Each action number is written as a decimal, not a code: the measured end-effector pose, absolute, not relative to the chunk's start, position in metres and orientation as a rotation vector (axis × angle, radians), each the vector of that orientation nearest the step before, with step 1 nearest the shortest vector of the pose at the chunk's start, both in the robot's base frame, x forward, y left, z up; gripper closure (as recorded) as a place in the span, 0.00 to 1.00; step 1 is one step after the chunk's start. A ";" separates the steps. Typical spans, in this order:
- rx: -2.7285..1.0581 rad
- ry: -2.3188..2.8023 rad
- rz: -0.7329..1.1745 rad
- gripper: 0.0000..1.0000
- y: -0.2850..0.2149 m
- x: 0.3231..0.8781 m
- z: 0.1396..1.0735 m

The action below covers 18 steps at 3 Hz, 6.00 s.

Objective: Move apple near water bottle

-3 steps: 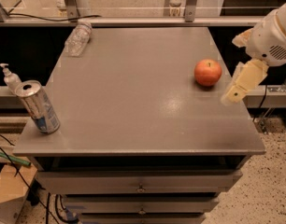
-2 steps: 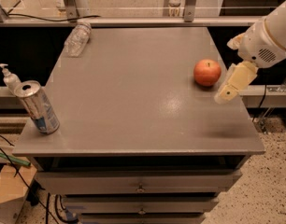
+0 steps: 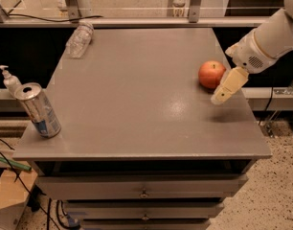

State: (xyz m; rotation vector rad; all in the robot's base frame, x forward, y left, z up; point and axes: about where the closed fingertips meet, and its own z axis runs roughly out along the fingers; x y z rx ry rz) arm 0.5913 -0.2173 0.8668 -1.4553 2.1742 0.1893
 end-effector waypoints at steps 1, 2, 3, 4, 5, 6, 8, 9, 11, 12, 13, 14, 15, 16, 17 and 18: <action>-1.441 2.191 0.202 0.00 -0.222 0.610 0.844; -1.423 2.204 0.232 0.00 -0.220 0.622 0.829; -1.413 2.190 0.256 0.16 -0.214 0.628 0.828; -1.399 2.171 0.263 0.39 -0.208 0.632 0.837; -1.407 2.134 0.268 0.64 -0.197 0.633 0.850; -1.365 2.085 0.255 0.87 -0.187 0.629 0.880; -1.350 2.057 0.280 1.00 -0.169 0.636 0.876; -1.349 1.998 0.333 1.00 -0.134 0.660 0.879; -1.465 1.884 0.410 1.00 -0.044 0.721 0.885; -1.500 1.851 0.451 1.00 -0.005 0.745 0.881; -1.521 1.815 0.506 1.00 0.033 0.761 0.876; -1.528 1.773 0.563 1.00 0.066 0.771 0.871; -1.531 1.729 0.616 1.00 0.095 0.775 0.870; -1.540 1.699 0.657 0.84 0.121 0.775 0.868; -1.548 1.688 0.680 0.61 0.140 0.775 0.864; -1.543 1.691 0.680 0.37 0.150 0.779 0.859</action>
Offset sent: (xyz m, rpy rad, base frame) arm 0.0448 -0.0031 -0.0525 0.0489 0.0455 -0.0404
